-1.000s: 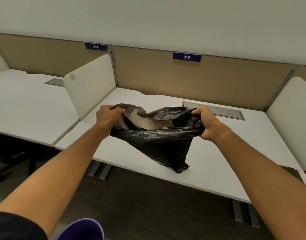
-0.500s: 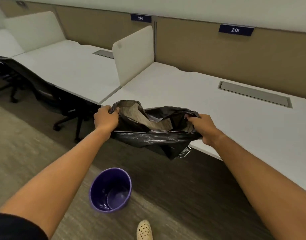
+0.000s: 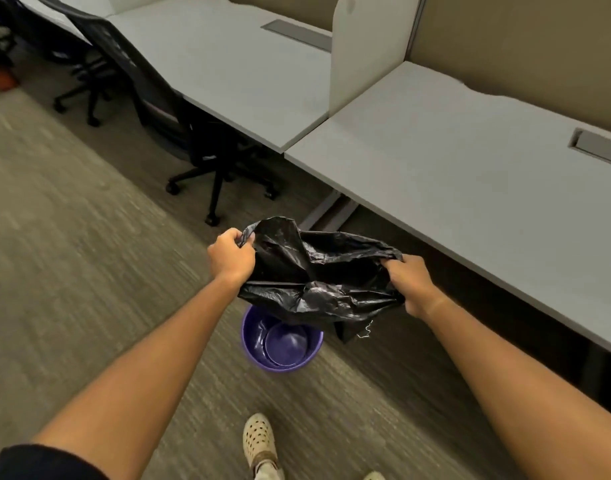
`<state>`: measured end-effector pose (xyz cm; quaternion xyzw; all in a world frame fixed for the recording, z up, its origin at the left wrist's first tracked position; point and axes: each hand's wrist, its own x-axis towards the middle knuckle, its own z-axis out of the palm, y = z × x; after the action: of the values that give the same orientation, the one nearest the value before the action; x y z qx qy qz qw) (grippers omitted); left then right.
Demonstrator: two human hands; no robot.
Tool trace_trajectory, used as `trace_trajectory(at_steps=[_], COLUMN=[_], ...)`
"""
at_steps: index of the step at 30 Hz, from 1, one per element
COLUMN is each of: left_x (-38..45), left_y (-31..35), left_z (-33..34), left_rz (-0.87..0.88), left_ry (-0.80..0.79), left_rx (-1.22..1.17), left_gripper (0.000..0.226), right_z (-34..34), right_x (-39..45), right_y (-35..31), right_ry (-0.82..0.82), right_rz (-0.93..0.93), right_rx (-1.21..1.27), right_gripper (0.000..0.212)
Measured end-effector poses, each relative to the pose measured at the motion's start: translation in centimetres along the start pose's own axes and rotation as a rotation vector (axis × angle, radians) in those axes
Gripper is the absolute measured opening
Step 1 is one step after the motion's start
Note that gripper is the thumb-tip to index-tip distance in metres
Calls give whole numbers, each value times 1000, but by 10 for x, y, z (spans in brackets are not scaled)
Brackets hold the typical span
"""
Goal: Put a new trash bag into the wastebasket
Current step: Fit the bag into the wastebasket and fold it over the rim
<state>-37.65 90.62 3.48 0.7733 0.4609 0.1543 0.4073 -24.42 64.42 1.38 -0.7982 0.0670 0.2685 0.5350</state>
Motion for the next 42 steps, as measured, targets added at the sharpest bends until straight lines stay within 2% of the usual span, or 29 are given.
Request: trace_trajectory(at_steps=[7,12,17,18,21,23,24,27,28,31,35,39,42], left_x=[63,84,102,106,120,128,132,144,148,160,182,207,224], left_y=[-110,-179,-249,-261,-303,-327,-338,-363,-369,-384,-394,-400,-410], left_z=[-5,14,64,74,111,132,141,168,175,195,214,230,247], left_rz=[-124,-130,-159,-169,-164,-163,-164,-147,-140,-124,-80,-77,-182], left_ry=[-54,-60,-72,-71,-71,-78,-79,-78,-81,-87,-63,-36,-30], left_rx=[57,128,212,231,259,270,279,295,305,334,220,204,198], left_gripper=[34,31,28,28,26,26,28,28,27,26,23,25,30], right_z=[113,160,186,190,204,211,213,215,215,217,222,228,241], right_x=[34,59,102,110,138,157,166,195,204,234,276,315,341], right_y=[61,109,166,176,211,231,240,269,277,294,301,304,310], right_ry=[41,130,141,151,132,97,89,71,66,150,319,356,375], right_rz=[189,225,188,172,67,-4,-29,-97,-111,-94,-108,-104,-45], right_rx=[-35,-151,-322,-360,-485,-579,-627,-758,-780,-700,-505,-472,-479], right_gripper=[22,19,14,20,54,62,57,22,17,26,30,29,31])
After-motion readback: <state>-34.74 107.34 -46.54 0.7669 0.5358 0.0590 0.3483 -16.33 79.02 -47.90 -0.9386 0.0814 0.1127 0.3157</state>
